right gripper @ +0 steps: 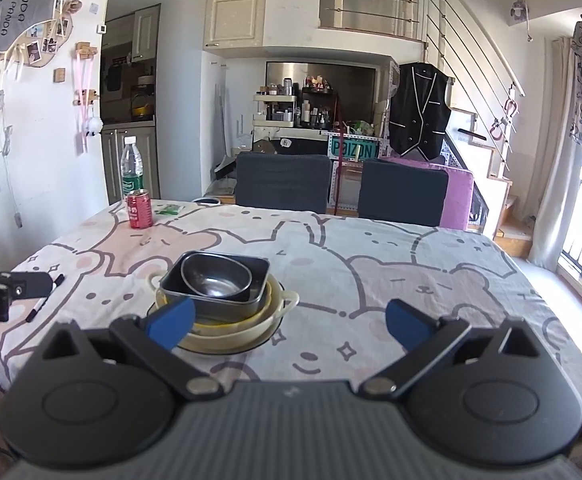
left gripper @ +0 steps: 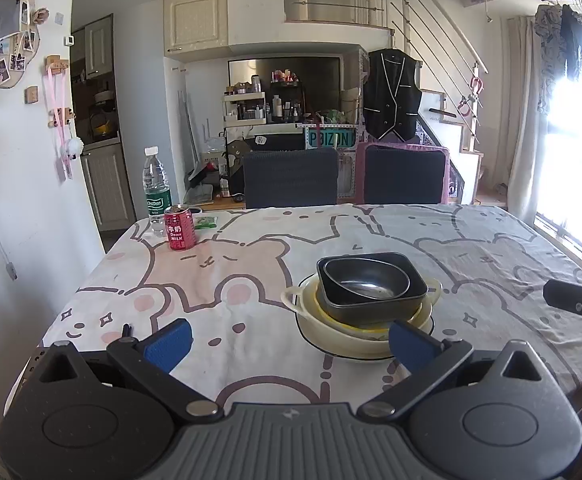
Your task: Organize plates and bowls
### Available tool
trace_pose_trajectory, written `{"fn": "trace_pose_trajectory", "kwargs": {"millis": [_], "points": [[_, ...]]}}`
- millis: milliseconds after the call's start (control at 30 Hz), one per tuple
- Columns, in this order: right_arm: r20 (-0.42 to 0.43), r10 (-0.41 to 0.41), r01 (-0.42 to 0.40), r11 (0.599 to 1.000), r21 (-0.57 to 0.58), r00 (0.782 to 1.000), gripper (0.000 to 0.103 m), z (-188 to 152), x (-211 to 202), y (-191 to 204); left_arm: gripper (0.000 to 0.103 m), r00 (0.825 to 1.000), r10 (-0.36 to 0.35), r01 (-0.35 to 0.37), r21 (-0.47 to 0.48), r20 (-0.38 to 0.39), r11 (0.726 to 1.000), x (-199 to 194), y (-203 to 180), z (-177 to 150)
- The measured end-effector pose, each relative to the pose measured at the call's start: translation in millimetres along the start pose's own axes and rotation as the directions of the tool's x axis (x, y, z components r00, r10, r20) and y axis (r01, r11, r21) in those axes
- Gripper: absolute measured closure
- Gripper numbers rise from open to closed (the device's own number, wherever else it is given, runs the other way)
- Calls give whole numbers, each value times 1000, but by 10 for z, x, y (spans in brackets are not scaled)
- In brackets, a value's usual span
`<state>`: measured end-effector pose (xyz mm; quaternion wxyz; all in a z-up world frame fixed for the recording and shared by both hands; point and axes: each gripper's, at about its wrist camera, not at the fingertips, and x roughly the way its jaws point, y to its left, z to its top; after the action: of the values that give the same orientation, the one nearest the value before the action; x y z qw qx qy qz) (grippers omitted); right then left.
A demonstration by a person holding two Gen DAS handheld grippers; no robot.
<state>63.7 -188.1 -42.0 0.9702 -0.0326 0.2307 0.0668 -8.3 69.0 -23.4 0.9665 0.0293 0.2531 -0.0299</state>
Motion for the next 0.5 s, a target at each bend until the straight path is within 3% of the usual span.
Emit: {"fn": "trace_pose_trajectory", "kwargs": {"millis": [500], "points": [[1,-9,9,1000,10,1000,0,-13,11,22,0,1000,-1,1,1,-1,1000,4,3,-1]]}}
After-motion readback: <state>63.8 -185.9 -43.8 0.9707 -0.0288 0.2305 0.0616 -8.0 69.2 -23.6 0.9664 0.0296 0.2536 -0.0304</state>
